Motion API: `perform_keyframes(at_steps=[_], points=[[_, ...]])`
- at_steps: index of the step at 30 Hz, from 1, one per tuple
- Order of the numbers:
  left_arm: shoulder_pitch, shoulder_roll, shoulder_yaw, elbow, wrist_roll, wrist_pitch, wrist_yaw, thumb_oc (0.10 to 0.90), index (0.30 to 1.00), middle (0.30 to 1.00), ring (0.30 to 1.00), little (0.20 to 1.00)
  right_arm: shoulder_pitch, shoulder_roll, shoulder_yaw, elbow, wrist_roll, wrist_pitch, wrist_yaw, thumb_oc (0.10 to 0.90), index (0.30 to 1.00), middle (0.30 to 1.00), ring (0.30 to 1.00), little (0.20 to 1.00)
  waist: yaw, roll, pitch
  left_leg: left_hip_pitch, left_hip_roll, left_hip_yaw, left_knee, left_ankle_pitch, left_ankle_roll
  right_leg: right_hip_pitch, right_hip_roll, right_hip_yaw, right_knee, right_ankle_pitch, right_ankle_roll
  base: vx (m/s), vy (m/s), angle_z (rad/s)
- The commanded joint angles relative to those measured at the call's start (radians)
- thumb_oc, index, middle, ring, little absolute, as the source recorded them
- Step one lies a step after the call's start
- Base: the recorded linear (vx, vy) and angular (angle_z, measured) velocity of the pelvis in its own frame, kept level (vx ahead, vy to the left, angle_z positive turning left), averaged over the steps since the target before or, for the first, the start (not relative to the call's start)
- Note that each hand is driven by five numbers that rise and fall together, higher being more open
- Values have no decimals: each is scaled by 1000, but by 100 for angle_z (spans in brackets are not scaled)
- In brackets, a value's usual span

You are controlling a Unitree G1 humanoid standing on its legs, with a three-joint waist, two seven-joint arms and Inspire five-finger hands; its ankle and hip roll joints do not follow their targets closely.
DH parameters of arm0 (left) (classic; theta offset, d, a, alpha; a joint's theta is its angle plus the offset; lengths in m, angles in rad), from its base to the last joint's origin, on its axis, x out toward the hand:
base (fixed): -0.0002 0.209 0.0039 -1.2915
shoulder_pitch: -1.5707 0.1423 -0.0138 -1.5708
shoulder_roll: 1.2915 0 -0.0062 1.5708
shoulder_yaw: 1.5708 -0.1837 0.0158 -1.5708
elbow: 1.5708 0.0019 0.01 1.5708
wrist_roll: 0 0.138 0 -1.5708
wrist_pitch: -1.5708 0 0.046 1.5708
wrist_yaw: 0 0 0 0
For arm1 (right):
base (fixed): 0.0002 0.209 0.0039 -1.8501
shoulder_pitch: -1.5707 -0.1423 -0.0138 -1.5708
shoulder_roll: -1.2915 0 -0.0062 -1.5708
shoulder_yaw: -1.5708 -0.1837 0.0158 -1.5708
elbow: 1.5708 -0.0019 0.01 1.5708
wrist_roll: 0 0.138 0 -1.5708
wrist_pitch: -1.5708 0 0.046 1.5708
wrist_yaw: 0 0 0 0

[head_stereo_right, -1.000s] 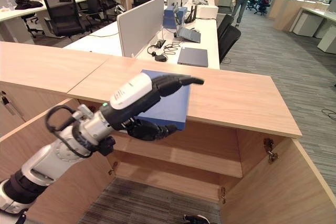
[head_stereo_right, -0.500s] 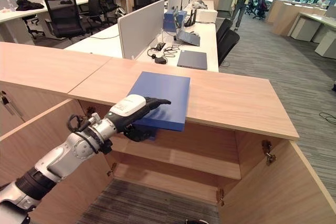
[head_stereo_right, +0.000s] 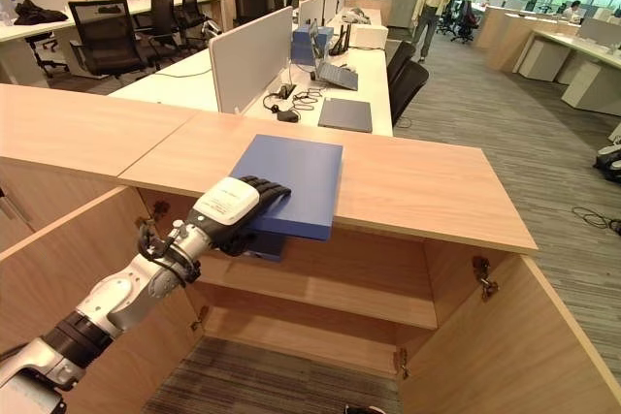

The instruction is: Put the empty folder in the office cabinet

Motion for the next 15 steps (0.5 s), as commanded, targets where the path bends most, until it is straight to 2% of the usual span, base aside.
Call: perform_keyframes(at_steps=[1,2,3,4,11,15], points=[[-180,-4,15,92,75,34,100,759,839,839,839,839,-12,-5,46,12,-12,-34,-22,800,900,900,900,900,10,-19,-18,74,-1,16,-2,-180,1,-74,-30,-113,-1,68,54,0,0,0],[-185,-6,11,106,83,37,106,670,705,705,705,705,-9,-11,44,11,-13,-36,-23,800,900,900,900,900,8,-20,-19,74,-1,17,-2,-180,1,-74,-30,-112,-1,68,54,0,0,0],[-185,-9,11,124,88,44,116,499,448,448,448,448,-6,-17,43,8,-15,-38,-25,800,900,900,900,900,6,-22,-19,74,-1,18,-2,-180,0,-74,-30,-112,-1,68,55,0,0,0],[-180,-13,16,159,97,62,140,400,300,300,300,300,-1,-21,44,-7,-15,-42,-27,800,900,900,900,900,5,-23,-18,75,0,20,-2,-180,0,-74,-29,-110,-1,67,54,0,0,0],[-141,-17,51,176,107,80,186,400,300,300,300,300,11,-25,52,-42,-16,-47,-34,800,900,900,900,900,3,-29,-19,76,1,25,-2,-182,0,-76,-27,-104,-1,69,53,0,0,0],[-114,-28,80,134,56,67,188,400,300,300,300,300,17,-21,48,-46,-12,-48,-39,800,900,900,900,900,4,-33,-19,75,1,24,-2,-181,0,-75,-27,-107,-1,69,51,0,0,0]])
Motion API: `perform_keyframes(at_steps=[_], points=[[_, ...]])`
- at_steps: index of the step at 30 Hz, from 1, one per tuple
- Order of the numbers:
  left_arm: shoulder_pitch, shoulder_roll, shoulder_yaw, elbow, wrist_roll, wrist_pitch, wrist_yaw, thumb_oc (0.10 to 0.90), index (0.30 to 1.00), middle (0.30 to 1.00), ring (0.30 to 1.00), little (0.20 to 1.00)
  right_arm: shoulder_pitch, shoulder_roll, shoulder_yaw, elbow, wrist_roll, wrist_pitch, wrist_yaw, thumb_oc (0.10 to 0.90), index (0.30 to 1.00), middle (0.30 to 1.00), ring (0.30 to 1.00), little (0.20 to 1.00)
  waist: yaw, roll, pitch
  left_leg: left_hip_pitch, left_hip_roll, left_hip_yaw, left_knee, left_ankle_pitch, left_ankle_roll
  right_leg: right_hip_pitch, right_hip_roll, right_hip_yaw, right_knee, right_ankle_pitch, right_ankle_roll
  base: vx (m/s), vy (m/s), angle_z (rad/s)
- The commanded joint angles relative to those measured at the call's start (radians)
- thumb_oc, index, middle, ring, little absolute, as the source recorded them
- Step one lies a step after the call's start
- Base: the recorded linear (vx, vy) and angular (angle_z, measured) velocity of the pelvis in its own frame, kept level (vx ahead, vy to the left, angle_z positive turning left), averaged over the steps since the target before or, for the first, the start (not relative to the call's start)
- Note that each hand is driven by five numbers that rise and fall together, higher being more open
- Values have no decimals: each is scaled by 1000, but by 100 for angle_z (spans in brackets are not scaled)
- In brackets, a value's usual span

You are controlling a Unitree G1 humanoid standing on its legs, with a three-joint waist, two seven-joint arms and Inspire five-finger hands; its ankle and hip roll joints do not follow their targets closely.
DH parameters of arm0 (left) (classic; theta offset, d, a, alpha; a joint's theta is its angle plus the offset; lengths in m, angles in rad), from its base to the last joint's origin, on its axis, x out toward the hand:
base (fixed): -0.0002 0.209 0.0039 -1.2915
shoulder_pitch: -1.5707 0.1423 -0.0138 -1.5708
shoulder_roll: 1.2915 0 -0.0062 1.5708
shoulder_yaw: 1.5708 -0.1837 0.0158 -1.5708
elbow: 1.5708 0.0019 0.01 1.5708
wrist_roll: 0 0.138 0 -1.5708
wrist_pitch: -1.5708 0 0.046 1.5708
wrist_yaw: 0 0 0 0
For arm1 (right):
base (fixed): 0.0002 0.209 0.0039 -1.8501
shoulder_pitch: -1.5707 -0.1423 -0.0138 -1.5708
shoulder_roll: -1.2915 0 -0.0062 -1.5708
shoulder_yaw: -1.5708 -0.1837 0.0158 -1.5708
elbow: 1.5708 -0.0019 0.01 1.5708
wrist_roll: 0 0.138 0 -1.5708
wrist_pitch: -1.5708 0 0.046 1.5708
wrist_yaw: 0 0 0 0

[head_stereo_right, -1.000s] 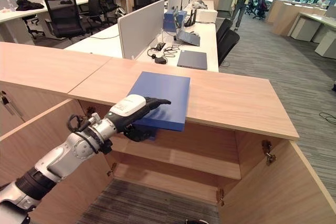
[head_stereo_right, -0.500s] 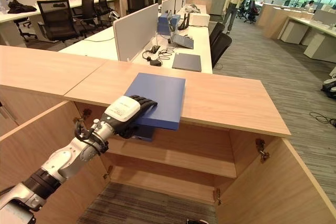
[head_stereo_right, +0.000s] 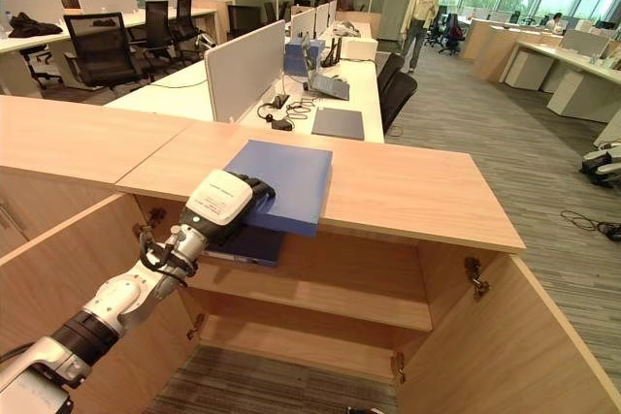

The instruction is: Put the empty folder in the office cabinet

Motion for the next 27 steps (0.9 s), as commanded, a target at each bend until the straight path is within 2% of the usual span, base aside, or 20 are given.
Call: perform_keyframes(at_steps=[1,3,6,7,8,9,10,13,14,16,17,18,19,23,24,27], points=[[-95,-4,87,40,-77,8,-20,400,300,300,300,300,-24,-11,38,-10,-10,-26,-12,800,900,900,900,900,8,-29,6,73,-1,17,-2,-179,1,-74,-27,-112,-3,70,49,0,0,0],[-77,-7,97,-26,-161,-32,-56,400,300,300,300,300,-30,-9,29,3,-3,-25,-12,800,900,900,900,900,11,-28,8,72,-1,14,-2,-179,2,-74,-27,-115,-3,71,49,0,0,0],[-29,-16,128,-155,-399,-90,-176,400,300,300,300,300,-40,-11,8,20,6,-20,-7,800,900,900,900,900,15,-26,12,66,-2,13,-2,-166,3,-78,-29,-120,-3,81,47,0,0,0],[-26,-14,132,-161,-403,-88,-182,400,300,300,300,300,-40,-11,9,20,5,-20,-7,800,900,900,900,900,14,-25,10,69,-1,12,-2,-174,3,-75,-28,-119,-3,75,49,0,0,0],[31,-23,173,-261,-627,-112,-277,400,300,300,300,300,-40,-14,-7,38,7,-17,5,800,900,900,900,900,18,-21,12,71,-2,14,-2,-173,2,-73,-28,-121,-3,77,49,35,15,2],[56,-34,182,-298,-774,-123,-327,400,300,300,300,300,-40,-16,-17,53,7,-15,13,800,900,900,900,900,19,-18,13,72,-2,13,-2,-172,1,-74,-30,-123,-3,79,50,0,0,0],[100,-34,199,-353,-992,-121,-408,400,300,300,300,300,-40,-20,-21,67,2,-15,29,800,900,900,900,900,20,-14,14,75,-1,14,-2,-172,1,-72,-30,-125,-3,80,50,0,0,0],[145,-42,172,-414,-1491,-106,-566,400,300,300,300,300,-60,-15,-23,117,-3,-11,63,800,900,900,900,900,27,-8,19,80,-1,13,-2,-173,0,-67,-30,-128,-3,83,50,5,2,1],[155,-53,153,-422,-1632,-91,-610,400,300,300,300,300,-67,-12,-21,130,-2,-13,75,800,900,900,900,900,28,-8,18,75,-1,11,-2,-170,0,-72,-31,-128,-3,85,50,0,0,0],[166,-65,100,-439,-1822,-52,-666,400,300,300,300,300,-83,-9,-27,148,4,-18,81,800,900,900,900,900,30,-9,21,74,-1,9,-2,-168,0,-73,-30,-129,-3,86,50,2,-5,2],[165,-65,100,-439,-1823,-53,-667,400,300,300,300,300,-83,-9,-28,148,4,-18,81,800,900,900,900,900,30,-9,21,75,-1,9,-2,-169,0,-72,-30,-129,-3,86,50,0,0,0],[173,-53,47,-467,-1959,-15,-701,400,300,300,300,300,-100,-4,-26,155,3,-30,80,800,900,900,900,900,30,-9,27,72,-1,6,-2,-167,0,-73,-29,-128,-3,87,51,0,0,0],[185,-49,37,-468,-2007,-1,-707,400,300,300,300,300,-103,1,-20,154,3,-34,78,800,900,900,900,900,30,-10,28,71,0,5,-2,-166,0,-74,-28,-127,-3,87,51,0,0,0],[231,-29,14,-445,-2108,41,-719,400,300,300,300,300,-104,24,7,120,6,-50,73,800,900,900,900,900,26,-9,34,66,0,6,-2,-165,1,-80,-25,-123,-3,88,51,-13,-7,-5],[281,-8,22,-420,-2141,54,-716,400,300,300,300,300,-95,39,32,73,2,-59,72,800,900,900,900,900,23,-8,36,62,0,7,-2,-165,2,-85,-24,-118,-3,88,51,0,0,0],[334,44,33,-400,-2141,60,-716,400,300,300,300,300,-61,56,74,-22,0,-62,78,800,900,900,900,900,20,-6,39,58,0,8,-2,-163,2,-90,-23,-116,-3,90,50,0,0,0]])
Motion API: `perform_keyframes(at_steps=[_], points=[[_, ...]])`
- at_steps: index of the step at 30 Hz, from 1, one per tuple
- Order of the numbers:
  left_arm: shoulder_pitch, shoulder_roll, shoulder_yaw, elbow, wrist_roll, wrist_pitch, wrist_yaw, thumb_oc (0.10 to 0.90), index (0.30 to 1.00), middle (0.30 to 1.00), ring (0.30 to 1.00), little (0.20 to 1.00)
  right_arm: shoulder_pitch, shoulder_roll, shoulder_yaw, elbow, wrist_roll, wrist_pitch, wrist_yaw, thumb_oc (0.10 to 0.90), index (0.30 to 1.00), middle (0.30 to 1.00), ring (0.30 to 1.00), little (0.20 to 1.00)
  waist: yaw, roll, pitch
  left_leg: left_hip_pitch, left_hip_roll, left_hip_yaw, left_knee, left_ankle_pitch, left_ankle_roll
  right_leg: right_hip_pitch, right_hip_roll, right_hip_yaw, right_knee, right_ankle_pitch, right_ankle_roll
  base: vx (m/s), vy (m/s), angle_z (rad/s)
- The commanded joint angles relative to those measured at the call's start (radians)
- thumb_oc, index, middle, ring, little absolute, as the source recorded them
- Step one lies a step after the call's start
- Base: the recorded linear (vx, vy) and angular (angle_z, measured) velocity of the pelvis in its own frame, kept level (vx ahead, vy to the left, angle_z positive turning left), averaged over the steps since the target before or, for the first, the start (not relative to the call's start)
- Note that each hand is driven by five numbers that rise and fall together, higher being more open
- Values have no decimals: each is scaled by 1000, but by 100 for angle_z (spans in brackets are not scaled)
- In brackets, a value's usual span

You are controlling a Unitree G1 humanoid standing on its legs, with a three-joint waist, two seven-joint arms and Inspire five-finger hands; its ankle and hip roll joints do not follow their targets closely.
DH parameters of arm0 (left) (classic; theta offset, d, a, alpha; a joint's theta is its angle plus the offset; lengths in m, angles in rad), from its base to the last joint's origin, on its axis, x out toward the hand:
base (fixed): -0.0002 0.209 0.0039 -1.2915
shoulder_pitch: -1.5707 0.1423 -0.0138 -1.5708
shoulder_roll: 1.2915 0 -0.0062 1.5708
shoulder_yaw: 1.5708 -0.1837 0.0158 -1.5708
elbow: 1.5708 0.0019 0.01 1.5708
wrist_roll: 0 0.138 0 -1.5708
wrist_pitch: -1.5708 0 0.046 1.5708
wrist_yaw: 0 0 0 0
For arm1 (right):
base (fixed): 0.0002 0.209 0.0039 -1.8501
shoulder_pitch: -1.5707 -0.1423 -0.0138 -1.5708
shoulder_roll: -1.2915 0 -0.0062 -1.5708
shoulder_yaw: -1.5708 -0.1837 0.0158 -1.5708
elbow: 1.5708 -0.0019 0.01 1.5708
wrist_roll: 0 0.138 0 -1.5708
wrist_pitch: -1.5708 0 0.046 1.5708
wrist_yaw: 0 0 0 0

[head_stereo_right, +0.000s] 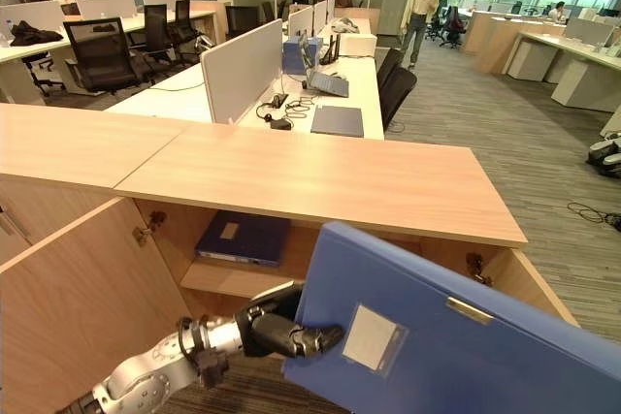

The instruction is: Put the empty folder in the office cabinet

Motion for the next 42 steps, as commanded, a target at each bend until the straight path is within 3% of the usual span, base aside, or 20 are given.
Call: perform_keyframes(at_steps=[1,6,7,8,10,11,13,14,18,22,23,24,25,26,31,42], points=[[-92,75,171,-44,-84,-100,-3,400,300,300,300,300,-3,54,75,-136,4,-40,28,800,900,900,900,900,18,-32,37,67,-3,10,-1,-157,4,-83,-26,-114,4,93,48,0,0,0],[-56,159,172,21,39,-125,9,400,300,300,300,300,47,25,101,-259,10,-32,48,800,900,900,900,900,16,-29,38,65,-3,10,-1,-156,4,-88,-28,-114,4,93,49,0,0,0],[-46,292,147,75,354,-149,23,400,300,300,300,300,88,-30,105,-395,8,-18,71,800,900,900,900,900,15,-24,41,63,-4,11,-1,-158,2,-89,-29,-120,4,91,53,0,0,0],[-35,305,149,100,454,-154,25,400,300,300,300,300,96,-46,102,-427,13,-11,75,800,900,900,900,900,15,-24,41,63,-4,11,-1,-157,2,-89,-29,-122,4,90,53,0,0,0],[-34,302,150,101,457,-155,25,400,300,300,300,300,98,-48,103,-430,14,-9,75,800,900,900,900,900,14,-23,40,63,-4,11,-1,-158,2,-89,-29,-122,4,90,53,0,0,0],[-1,292,216,172,794,-172,49,400,300,300,300,300,142,-102,48,-527,40,-6,72,800,900,900,900,900,15,-25,44,64,-3,7,-1,-159,4,-89,-31,-127,4,85,54,0,0,0],[7,280,235,175,855,-171,42,400,300,300,300,300,136,-101,28,-489,42,-10,62,800,900,900,900,900,15,-22,44,64,-4,7,-1,-160,5,-89,-32,-127,4,83,54,0,0,0],[49,252,298,194,948,-181,60,400,300,300,300,300,110,-81,-8,-446,56,-19,37,800,900,900,900,900,20,-14,46,63,-5,7,-1,-161,7,-89,-34,-129,4,81,54,0,0,0],[104,216,381,195,944,-187,87,400,300,300,300,300,52,-56,-58,-390,92,-34,-3,800,900,900,900,900,28,-3,46,65,-7,5,-1,-163,11,-89,-37,-129,4,81,53,7,29,-2],[145,165,454,173,892,-198,130,400,300,300,300,300,10,-77,-98,-457,97,-68,-54,800,900,900,900,900,37,6,48,74,-10,7,-1,-167,14,-83,-39,-128,4,80,52,8,16,-2],[145,136,461,175,841,-201,142,400,300,300,300,300,-1,-83,-101,-470,99,-76,-66,800,900,900,900,900,38,8,48,76,-11,6,-1,-167,15,-81,-40,-128,4,80,51,0,0,0],[145,74,473,170,660,-205,152,400,300,300,300,300,-11,-103,-93,-543,84,-86,-70,800,900,900,900,900,37,10,49,77,-11,5,-1,-165,15,-80,-41,-129,4,80,50,0,0,0],[145,74,473,170,660,-205,152,400,300,300,300,300,-11,-103,-93,-543,84,-86,-70,800,900,900,900,900,37,10,49,77,-11,5,-1,-165,15,-79,-41,-129,4,80,50,0,0,0],[144,36,482,141,558,-206,147,400,300,300,300,300,-15,-137,-82,-650,40,-98,-69,800,900,900,900,900,35,11,50,77,-11,4,-1,-165,16,-80,-42,-130,4,79,49,0,0,0],[124,16,454,72,493,-197,146,400,300,300,300,300,-21,-184,-37,-810,-51,-123,-56,800,900,900,900,900,32,16,52,81,-14,2,-1,-166,18,-74,-43,-133,4,75,48,0,0,0],[74,30,426,41,539,-204,157,400,300,300,300,300,-37,-198,95,-939,-17,-117,44,800,900,900,900,900,41,14,58,80,-12,2,-1,-162,14,-72,-46,-140,4,73,45,-4,-5,3]])
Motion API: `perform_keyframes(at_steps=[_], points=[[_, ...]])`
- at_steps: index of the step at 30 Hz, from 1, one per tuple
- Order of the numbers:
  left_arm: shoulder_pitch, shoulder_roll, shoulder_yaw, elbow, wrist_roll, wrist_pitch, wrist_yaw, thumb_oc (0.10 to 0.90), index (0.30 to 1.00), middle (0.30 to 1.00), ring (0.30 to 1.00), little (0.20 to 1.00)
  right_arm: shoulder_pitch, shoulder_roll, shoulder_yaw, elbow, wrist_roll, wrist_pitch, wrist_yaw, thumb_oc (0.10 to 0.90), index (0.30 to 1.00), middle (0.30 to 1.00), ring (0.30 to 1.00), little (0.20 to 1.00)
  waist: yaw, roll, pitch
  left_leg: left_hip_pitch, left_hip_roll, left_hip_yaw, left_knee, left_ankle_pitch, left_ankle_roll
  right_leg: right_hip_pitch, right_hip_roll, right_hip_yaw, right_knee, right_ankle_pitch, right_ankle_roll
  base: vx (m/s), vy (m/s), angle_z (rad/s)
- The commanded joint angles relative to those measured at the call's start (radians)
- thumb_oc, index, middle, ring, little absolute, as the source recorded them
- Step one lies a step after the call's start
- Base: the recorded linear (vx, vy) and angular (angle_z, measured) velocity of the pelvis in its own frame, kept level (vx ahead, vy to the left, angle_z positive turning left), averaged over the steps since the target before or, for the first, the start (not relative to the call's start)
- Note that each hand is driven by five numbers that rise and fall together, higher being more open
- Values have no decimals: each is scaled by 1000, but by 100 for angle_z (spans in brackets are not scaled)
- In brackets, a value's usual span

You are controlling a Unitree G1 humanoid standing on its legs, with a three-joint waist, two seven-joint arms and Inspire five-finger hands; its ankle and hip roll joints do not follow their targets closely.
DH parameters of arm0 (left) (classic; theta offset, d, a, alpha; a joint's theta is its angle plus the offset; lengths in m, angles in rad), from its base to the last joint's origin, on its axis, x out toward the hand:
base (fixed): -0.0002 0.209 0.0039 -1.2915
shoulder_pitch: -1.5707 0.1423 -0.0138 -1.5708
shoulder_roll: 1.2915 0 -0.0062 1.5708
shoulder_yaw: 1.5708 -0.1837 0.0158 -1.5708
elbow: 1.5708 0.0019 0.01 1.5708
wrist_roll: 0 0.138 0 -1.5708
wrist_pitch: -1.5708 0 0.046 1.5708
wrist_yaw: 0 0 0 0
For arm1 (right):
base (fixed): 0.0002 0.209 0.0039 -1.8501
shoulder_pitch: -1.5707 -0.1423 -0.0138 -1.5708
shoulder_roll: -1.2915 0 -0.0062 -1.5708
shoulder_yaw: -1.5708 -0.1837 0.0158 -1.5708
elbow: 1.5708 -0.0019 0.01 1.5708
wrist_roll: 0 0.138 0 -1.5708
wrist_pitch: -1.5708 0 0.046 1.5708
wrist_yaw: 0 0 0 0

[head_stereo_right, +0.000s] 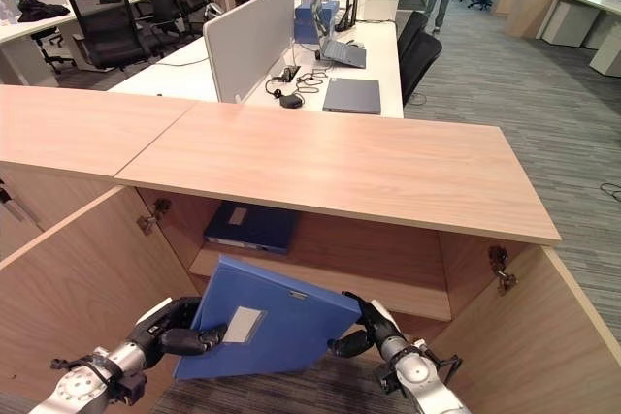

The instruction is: Put the empty folder in the office cabinet

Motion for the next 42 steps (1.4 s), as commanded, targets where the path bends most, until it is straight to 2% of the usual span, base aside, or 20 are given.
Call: perform_keyframes(at_steps=[1,10,18,19,23,27,32,34,36,42], points=[[-195,-55,-2,-127,-53,-133,-20,400,300,300,300,300,-98,54,130,-181,23,-94,121,800,900,900,900,900,10,-20,-1,84,-5,6,-1,-161,0,-72,-36,-122,5,73,44,0,0,0],[-245,7,-46,-183,11,-146,-62,400,300,300,300,300,-160,16,163,-226,-49,-102,122,800,900,900,900,900,13,-19,-7,82,-5,4,-1,-161,-1,-72,-38,-125,5,71,45,0,0,0],[-298,226,-124,-224,27,-169,-161,400,300,300,300,300,-235,-78,93,-184,-94,-116,78,800,900,900,900,900,22,-16,-20,83,-5,4,-1,-162,-3,-69,-37,-130,5,73,49,0,0,0],[-298,226,-124,-224,27,-169,-161,400,300,300,300,300,-235,-78,93,-184,-94,-116,78,800,900,900,900,900,22,-16,-20,84,-5,4,-1,-162,-3,-69,-37,-130,5,73,49,0,0,0],[-295,353,-130,-229,58,-177,-213,400,300,300,300,300,-216,-152,2,-125,-93,-117,46,800,900,900,900,900,22,-14,-23,85,-5,1,-1,-165,-4,-69,-37,-132,5,72,54,0,0,0],[-281,435,-101,-229,104,-182,-236,400,300,300,300,300,-183,-199,-75,-67,-105,-104,24,800,900,900,900,900,23,-14,-23,86,-6,1,-1,-167,-5,-70,-37,-131,5,72,58,0,0,0],[-238,441,-26,-202,161,-185,-222,400,300,300,300,300,-134,-225,-153,-63,-106,-90,17,800,900,900,900,900,21,-16,-23,88,-6,1,-1,-169,-5,-70,-37,-132,5,71,59,0,0,0],[-204,424,40,-174,230,-183,-199,400,300,300,300,300,-100,-207,-215,-64,-77,-80,13,800,900,900,900,900,21,-17,-21,89,-6,2,-1,-172,-4,-71,-36,-131,5,69,59,0,0,0],[-199,420,59,-166,257,-183,-192,400,300,300,300,300,-91,-192,-230,-73,-45,-78,17,800,900,900,900,900,20,-18,-20,90,-6,3,-1,-173,-5,-72,-36,-129,5,68,58,0,0,0],[-173,376,117,-127,357,-176,-168,400,300,300,300,300,-32,-132,-248,-167,144,-74,95,800,900,900,900,900,17,-24,-16,91,-6,7,-1,-173,-4,-72,-35,-123,5,71,56,0,0,0]])
